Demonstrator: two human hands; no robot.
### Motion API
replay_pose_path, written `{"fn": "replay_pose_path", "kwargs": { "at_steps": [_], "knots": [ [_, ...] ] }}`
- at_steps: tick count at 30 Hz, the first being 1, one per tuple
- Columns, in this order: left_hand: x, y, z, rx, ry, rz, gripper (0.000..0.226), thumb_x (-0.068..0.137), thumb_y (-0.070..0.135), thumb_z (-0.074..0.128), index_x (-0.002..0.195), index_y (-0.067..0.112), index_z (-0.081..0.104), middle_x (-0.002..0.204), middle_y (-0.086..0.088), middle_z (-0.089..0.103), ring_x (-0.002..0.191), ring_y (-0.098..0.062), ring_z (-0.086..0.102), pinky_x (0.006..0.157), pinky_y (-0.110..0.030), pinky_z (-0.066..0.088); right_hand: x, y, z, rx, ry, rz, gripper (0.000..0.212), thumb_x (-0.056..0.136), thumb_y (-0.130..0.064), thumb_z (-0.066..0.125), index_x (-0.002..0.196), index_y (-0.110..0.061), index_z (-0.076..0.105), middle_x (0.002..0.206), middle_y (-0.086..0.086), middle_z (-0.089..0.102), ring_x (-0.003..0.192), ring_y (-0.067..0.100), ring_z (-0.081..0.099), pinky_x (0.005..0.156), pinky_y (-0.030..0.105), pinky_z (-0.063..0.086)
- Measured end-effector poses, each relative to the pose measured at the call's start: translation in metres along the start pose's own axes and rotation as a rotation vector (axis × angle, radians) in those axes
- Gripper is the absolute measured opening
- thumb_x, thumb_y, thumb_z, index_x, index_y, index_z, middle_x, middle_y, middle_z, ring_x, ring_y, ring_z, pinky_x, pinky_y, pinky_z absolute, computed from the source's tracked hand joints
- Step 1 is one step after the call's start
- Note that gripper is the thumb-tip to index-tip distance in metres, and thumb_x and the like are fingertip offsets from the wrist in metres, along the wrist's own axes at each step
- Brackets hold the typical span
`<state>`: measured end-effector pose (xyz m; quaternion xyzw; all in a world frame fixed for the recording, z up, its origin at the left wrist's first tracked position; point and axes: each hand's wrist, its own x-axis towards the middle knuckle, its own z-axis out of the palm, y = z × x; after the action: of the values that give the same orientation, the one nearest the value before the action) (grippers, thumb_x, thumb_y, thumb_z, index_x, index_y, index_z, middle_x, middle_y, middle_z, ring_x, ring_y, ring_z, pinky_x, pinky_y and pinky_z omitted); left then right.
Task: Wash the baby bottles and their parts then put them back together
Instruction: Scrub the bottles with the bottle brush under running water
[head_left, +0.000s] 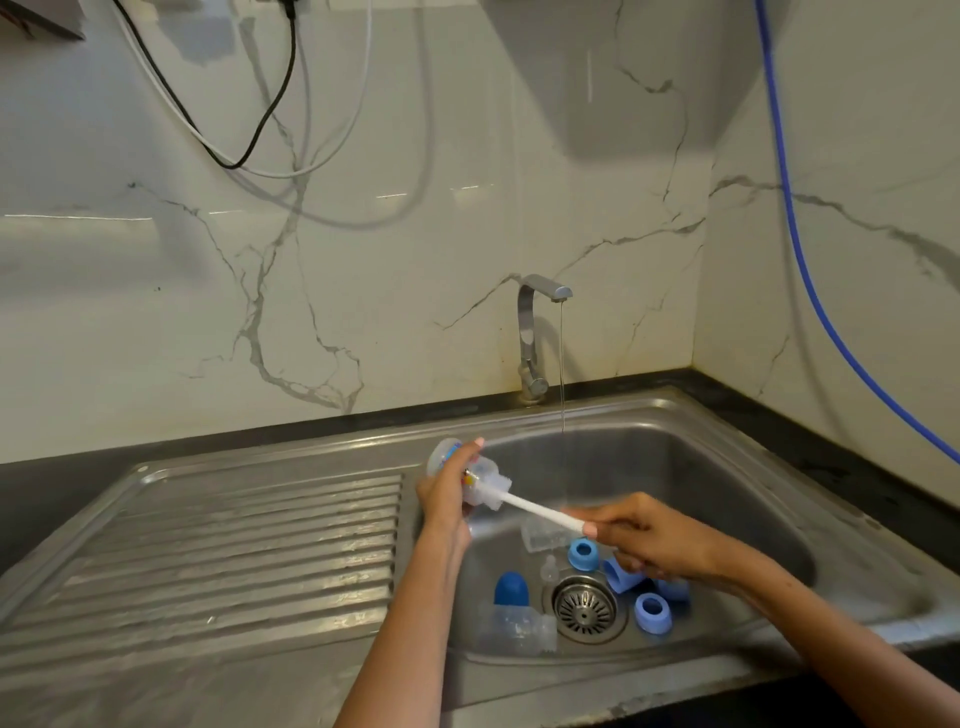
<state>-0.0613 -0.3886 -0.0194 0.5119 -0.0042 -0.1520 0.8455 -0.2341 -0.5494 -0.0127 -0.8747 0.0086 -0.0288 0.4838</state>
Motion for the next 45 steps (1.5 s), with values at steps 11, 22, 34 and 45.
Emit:
{"fn": "replay_pose_path", "kwargs": {
  "at_steps": [11,22,34,45],
  "knots": [
    [0.002,0.010,-0.004,-0.338,-0.172,-0.189,0.022,0.087,0.027,0.059,0.094,0.006,0.055,0.075,-0.010,0.055,0.065,-0.020,0.057,0.064,-0.035,0.052,0.005,0.001,-0.005,-0.384,0.118,0.020,0.022,0.098,-0.035,0.051,0.104,-0.055,0.056,0.059,-0.013,0.052,0.054,0.001,0.048,0.058,0.016,0.041],
    [0.003,0.012,0.001,-0.381,-0.312,-0.129,0.031,0.081,0.008,0.063,0.108,0.015,0.050,0.115,-0.019,0.058,0.109,-0.030,0.058,0.094,-0.049,0.047,-0.004,-0.007,-0.012,0.387,-0.159,0.172,0.036,0.088,-0.046,0.058,0.123,-0.042,0.062,0.059,0.000,0.040,0.044,0.007,0.029,0.038,0.016,0.026],
    [-0.001,0.013,0.004,-0.367,-0.290,-0.013,0.037,0.094,0.021,0.051,0.126,0.003,0.044,0.113,-0.019,0.053,0.104,-0.030,0.055,0.097,-0.048,0.045,0.012,0.000,0.004,-0.635,0.281,-0.117,0.039,0.100,-0.041,0.041,0.139,-0.047,0.038,0.062,-0.011,0.057,0.051,0.004,0.045,0.052,0.018,0.038],
    [-0.005,0.007,0.006,-0.265,-0.149,-0.075,0.025,0.089,0.024,0.062,0.107,0.008,0.054,0.114,-0.021,0.058,0.102,-0.032,0.063,0.071,-0.041,0.060,0.011,0.008,-0.003,-0.971,0.436,-0.105,0.042,0.101,-0.047,0.029,0.141,-0.054,0.016,0.078,-0.001,0.062,0.063,0.010,0.056,0.062,0.025,0.047]
  ]
}}
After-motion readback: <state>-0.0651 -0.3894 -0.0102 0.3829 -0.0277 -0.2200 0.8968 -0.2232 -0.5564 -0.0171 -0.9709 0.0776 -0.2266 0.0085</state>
